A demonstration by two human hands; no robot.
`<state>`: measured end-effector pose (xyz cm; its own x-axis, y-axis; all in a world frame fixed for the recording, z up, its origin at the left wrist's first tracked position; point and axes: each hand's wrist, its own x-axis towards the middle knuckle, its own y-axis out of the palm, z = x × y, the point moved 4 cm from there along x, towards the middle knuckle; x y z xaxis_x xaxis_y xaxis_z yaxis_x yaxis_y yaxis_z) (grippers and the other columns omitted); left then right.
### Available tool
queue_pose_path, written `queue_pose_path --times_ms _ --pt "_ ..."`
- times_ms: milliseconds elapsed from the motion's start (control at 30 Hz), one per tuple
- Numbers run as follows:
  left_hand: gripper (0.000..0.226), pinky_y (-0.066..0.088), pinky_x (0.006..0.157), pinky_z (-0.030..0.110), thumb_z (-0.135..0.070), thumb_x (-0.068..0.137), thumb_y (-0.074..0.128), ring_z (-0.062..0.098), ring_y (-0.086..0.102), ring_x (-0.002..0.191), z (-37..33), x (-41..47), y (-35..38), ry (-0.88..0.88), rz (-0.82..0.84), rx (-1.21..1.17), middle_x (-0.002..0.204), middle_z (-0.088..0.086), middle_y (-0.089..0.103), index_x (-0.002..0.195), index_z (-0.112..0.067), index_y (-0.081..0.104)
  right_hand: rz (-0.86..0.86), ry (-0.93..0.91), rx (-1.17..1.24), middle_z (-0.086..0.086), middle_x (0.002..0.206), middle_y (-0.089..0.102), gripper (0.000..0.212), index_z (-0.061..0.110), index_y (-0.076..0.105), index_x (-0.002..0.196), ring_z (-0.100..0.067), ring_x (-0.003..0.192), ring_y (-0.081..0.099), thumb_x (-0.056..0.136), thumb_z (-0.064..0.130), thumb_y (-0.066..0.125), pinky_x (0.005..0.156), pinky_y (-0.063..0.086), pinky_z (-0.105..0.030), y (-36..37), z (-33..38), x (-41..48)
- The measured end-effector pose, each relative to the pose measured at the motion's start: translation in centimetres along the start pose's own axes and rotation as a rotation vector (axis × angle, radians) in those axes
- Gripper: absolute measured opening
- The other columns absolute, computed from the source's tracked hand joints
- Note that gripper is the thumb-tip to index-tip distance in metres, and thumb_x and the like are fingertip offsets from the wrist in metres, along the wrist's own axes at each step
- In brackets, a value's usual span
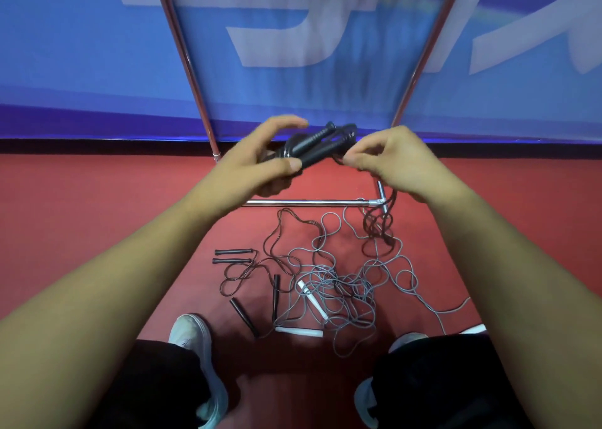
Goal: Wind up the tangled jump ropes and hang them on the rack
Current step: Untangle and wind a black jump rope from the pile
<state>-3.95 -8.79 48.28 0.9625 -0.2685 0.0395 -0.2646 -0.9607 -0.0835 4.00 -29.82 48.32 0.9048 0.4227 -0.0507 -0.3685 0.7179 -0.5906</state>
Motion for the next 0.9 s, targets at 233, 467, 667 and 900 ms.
queue_pose_path --times_ms 233,467,667,900 --pt "0.018 0.028 0.049 0.021 -0.022 0.09 0.054 0.013 0.045 0.052 -0.2 0.4 -1.5 -0.044 -0.235 -0.038 0.07 -0.008 0.057 0.106 -0.02 0.06 0.204 0.054 0.051 0.003 0.063 0.06 0.014 0.015 0.074 0.094 -0.007 0.049 0.045 0.098 0.02 0.061 0.049 0.04 -0.018 1.6 0.2 -0.4" --pt "0.008 0.035 0.052 0.027 -0.017 0.1 0.058 0.02 0.044 0.055 -0.4 0.6 -3.6 -0.102 -0.343 0.193 0.063 0.004 0.059 0.095 -0.021 0.055 0.24 0.057 0.158 0.0 0.061 0.058 0.014 0.01 0.07 0.094 -0.01 0.048 0.04 0.098 0.019 0.06 0.048 0.036 -0.022 2.0 1.7 -0.9" --pt "0.012 0.046 0.071 0.037 -0.033 0.095 0.065 0.017 0.058 0.068 0.3 0.4 -4.4 -0.127 -0.412 0.446 0.071 -0.01 0.073 0.098 -0.033 0.053 0.269 0.052 0.102 -0.003 0.068 0.068 0.018 0.009 0.065 0.087 -0.011 0.046 0.043 0.1 0.017 0.056 0.049 0.038 -0.027 2.8 1.9 -1.2" --pt "0.023 0.038 0.064 0.012 -0.034 0.094 0.066 0.011 0.058 0.077 -0.1 0.5 -4.3 -0.147 -0.487 0.641 0.08 -0.017 0.067 0.11 -0.023 0.054 0.232 0.044 0.029 0.007 0.055 0.055 0.03 0.009 0.068 0.086 -0.009 0.05 0.044 0.1 0.032 0.055 0.054 0.039 -0.023 2.6 2.4 -1.4"
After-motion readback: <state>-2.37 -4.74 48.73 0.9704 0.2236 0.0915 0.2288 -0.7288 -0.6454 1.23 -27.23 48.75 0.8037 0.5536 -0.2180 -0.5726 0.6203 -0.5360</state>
